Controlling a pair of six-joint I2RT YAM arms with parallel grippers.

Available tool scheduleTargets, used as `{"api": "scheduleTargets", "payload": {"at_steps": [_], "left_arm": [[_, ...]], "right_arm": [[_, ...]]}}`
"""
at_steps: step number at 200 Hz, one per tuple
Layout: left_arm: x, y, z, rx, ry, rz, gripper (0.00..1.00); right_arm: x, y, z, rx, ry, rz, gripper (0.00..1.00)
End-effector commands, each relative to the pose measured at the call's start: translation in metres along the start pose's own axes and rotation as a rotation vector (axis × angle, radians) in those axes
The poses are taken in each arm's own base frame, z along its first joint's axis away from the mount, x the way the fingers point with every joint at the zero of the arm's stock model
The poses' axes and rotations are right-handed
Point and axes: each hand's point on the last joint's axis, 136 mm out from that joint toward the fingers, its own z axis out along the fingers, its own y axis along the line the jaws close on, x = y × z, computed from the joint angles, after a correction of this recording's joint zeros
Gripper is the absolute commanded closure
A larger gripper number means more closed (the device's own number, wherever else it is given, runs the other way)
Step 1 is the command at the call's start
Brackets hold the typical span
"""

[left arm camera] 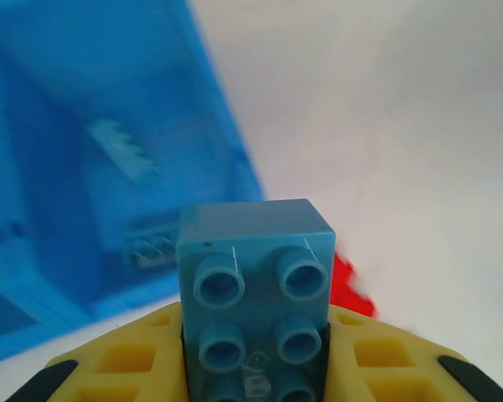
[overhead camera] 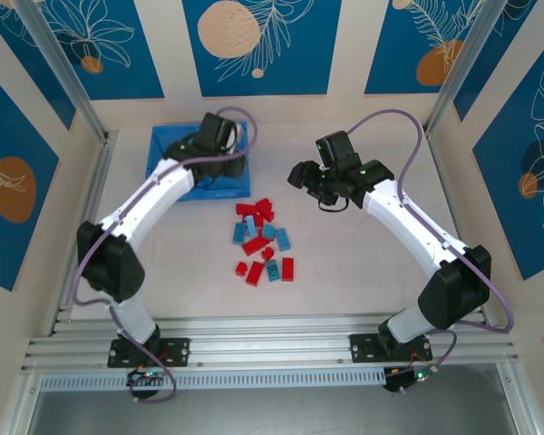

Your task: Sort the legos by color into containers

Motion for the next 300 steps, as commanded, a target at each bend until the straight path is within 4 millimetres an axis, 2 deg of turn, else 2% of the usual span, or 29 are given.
{"api": "scheduleTargets", "payload": {"at_steps": [1,26,38,50,59,85,117,139,151,164,193,235,265,300], "left_arm": [[0.009,0.046,0.037,-0.179,0.103,-0.127,0.71],[0.0,0.069,0.074,-0.232,0.139,-0.205,0.68],[-0.002,0.072,0.09,-0.203,0.144,-0.24,0.64],[-0.005,0.069,0.106,-0.15,0.15,-0.27,0.55],[-0.009,0.066,0.111,-0.132,0.143,-0.274,0.48],[-0.024,0.057,0.109,-0.082,0.113,-0.274,0.39],[-0.035,0.051,0.078,-0.039,0.082,-0.276,0.38],[-0.036,0.043,0.038,-0.001,0.058,-0.262,0.38],[-0.029,0.036,0.014,0.016,0.049,-0.219,0.38],[-0.017,0.029,-0.01,0.034,0.044,-0.155,0.38],[0.022,0.006,-0.048,0.124,0.039,0.003,0.39],[0.071,-0.026,-0.098,0.364,-0.015,0.128,0.33],[0.098,-0.028,-0.124,0.406,-0.047,0.186,0.2],[0.119,-0.018,-0.14,0.378,-0.067,0.232,0.06]], "right_arm": [[-0.001,0.009,-0.014,-0.024,-0.013,-0.016,0.36],[0.001,0.009,-0.026,-0.025,-0.025,-0.016,0.36],[0.002,0.009,-0.033,-0.023,-0.033,-0.019,0.36],[0.005,0.008,-0.039,-0.017,-0.04,-0.025,0.36],[0.007,0.007,-0.042,-0.015,-0.044,-0.029,0.36],[0.01,0.007,-0.044,-0.017,-0.048,-0.036,0.36],[0.009,0.012,-0.036,-0.028,-0.041,-0.041,0.36],[0.014,0.017,-0.022,-0.04,-0.012,-0.064,0.35],[0.019,0.02,-0.014,-0.048,0.021,-0.089,0.34],[0.028,0.024,-0.002,-0.058,0.059,-0.142,0.32],[0.055,0.023,0.028,-0.043,0.193,-0.256,0.29],[0.1,0.014,0.079,-0.005,0.402,-0.24,0.2],[0.113,0.006,0.114,0.05,0.444,-0.197,0.19],[0.116,0.0,0.141,0.096,0.466,-0.174,0.28]]}}
